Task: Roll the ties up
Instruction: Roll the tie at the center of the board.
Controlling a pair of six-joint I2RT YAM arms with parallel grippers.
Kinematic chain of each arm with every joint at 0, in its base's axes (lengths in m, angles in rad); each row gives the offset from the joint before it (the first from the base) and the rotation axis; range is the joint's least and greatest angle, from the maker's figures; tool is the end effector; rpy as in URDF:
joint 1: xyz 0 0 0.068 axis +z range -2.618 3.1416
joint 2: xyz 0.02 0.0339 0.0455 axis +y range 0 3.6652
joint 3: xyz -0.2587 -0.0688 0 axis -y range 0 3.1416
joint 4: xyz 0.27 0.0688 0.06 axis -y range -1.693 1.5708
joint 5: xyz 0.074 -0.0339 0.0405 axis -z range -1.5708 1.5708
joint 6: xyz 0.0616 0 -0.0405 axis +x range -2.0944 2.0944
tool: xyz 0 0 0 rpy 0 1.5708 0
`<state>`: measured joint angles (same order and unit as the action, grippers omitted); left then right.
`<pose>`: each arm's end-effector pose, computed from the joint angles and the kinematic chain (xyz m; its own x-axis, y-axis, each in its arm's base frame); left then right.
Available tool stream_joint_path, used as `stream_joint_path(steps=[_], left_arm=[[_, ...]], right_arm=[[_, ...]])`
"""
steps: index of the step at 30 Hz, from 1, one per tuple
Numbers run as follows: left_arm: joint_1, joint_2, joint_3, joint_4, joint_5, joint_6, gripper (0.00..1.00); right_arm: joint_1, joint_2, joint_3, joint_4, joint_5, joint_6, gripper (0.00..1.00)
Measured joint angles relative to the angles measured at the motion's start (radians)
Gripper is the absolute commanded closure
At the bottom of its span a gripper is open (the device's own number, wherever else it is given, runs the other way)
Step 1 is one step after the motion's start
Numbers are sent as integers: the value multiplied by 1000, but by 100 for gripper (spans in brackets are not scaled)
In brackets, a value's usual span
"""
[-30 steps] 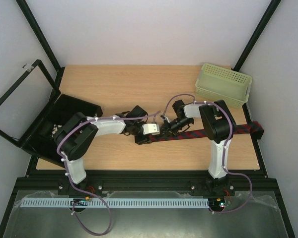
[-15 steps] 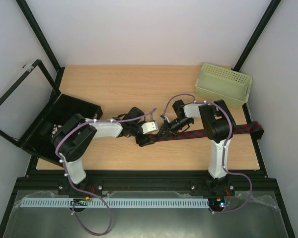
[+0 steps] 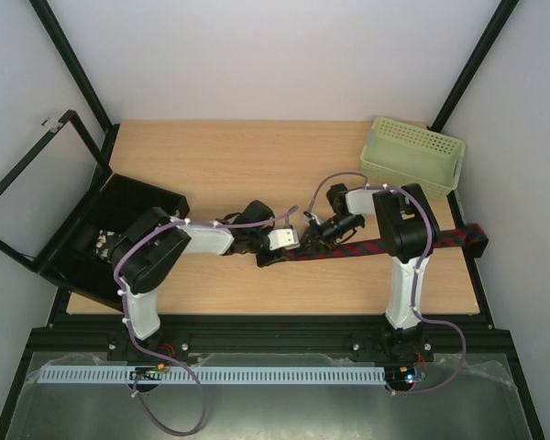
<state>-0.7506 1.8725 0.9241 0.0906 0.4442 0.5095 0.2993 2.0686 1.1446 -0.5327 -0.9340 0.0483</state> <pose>0.2655 -0.2839 0.0781 -0.0822 0.6789 -0.7296 0.9869 0.1574 0.0353 0.3358 0.1555 0.0516 -0.9609 -0.2665 -0.0751 -0.2166 0.5547 0.8033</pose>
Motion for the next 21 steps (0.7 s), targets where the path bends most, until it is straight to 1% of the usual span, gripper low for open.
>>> stream_joint_path(steps=[3, 4, 7, 9, 11, 13, 18, 21], left_arm=[[-8, 33, 34, 14, 5, 5, 70], [-12, 48, 50, 19, 6, 5, 71], [-20, 87, 92, 42, 9, 3, 71], [-25, 104, 105, 62, 8, 3, 72], [-26, 106, 106, 71, 8, 5, 72], [-28, 106, 105, 72, 9, 6, 72], [-29, 106, 101, 76, 8, 6, 71], [-29, 105, 96, 85, 8, 4, 71]], right_arm=[[-26, 0, 2, -27, 11, -25, 92], [-40, 0, 2, -35, 13, -34, 88], [-87, -1, 2, -67, 12, -60, 72], [-110, -7, 5, -93, -1, -80, 64], [-121, -13, 10, -105, -5, -84, 61], [-122, -18, 16, -109, -7, -78, 62], [-116, -18, 31, -106, -8, -47, 68], [-105, -18, 42, -106, -6, -41, 80]])
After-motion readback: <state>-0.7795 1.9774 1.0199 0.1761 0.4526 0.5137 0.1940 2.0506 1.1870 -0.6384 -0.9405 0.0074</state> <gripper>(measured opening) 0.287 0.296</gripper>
